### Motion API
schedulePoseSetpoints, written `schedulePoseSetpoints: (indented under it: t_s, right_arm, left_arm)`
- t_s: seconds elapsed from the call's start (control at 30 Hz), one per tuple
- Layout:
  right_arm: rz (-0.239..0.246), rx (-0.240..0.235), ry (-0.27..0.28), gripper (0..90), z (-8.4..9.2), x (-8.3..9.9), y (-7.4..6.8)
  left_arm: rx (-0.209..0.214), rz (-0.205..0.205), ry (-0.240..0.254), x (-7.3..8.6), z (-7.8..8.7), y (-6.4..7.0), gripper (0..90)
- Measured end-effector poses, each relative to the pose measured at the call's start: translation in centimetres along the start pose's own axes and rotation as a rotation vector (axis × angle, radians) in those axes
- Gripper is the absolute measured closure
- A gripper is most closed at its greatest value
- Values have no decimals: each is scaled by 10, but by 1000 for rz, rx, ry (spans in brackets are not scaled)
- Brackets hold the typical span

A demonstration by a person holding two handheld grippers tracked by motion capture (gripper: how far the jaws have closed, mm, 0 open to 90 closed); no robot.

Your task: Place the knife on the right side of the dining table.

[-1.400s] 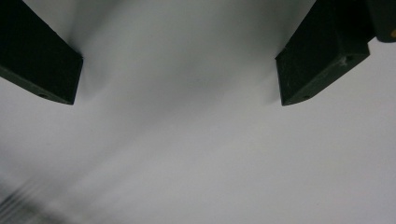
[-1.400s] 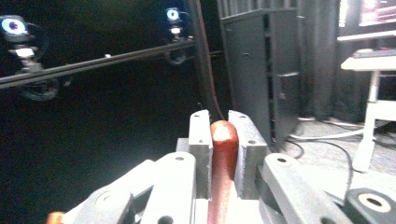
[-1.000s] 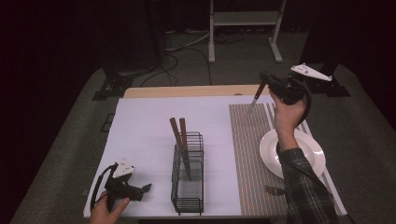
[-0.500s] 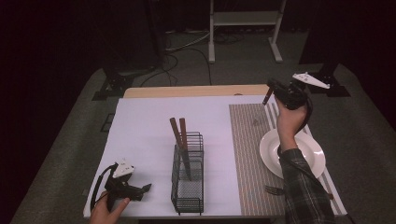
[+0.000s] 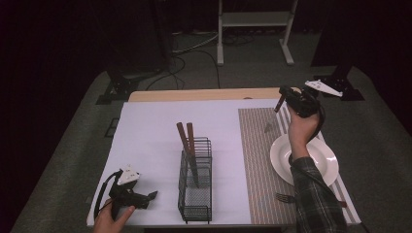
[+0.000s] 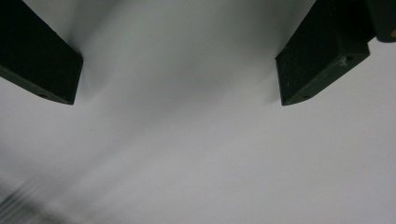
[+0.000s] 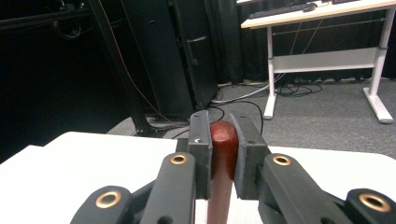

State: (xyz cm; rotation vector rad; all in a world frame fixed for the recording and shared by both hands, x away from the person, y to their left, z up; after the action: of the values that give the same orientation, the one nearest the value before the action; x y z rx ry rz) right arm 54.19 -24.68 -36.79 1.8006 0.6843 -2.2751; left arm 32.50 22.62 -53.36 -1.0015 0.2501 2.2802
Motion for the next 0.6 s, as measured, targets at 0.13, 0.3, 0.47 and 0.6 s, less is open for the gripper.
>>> schedulePoseSetpoints:
  t_s: [0.13, 0.3, 0.47, 0.6]
  right_arm:
    - [-15, 1, 4, 793, 3, 1, 3]
    - [-20, 15, 5, 784, 9, 3, 10]
    - [-28, 31, -2, 772, 16, 5, 19]
    - [-26, 53, -12, 756, 20, 8, 25]
  left_arm:
    - [0, 0, 0, 0, 0, 0, 0]
    - [0, 0, 0, 0, 0, 0, 0]
    - [0, 0, 0, 0, 0, 0, 0]
    - [0, 0, 0, 0, 0, 0, 0]
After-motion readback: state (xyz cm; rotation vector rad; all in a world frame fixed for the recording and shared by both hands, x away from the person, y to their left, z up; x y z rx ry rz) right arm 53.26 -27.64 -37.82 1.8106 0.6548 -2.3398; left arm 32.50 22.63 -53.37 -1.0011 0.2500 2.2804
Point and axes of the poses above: each handheld gripper's, and its own axes: z roughly backward along the jaws, x roughly out of its underside, y roughly to its right, the point moved 10 cm from there along -z, roughly forward along the jaws, and after that the axes turned 4 degrees about -x, right-handed, at the moved point
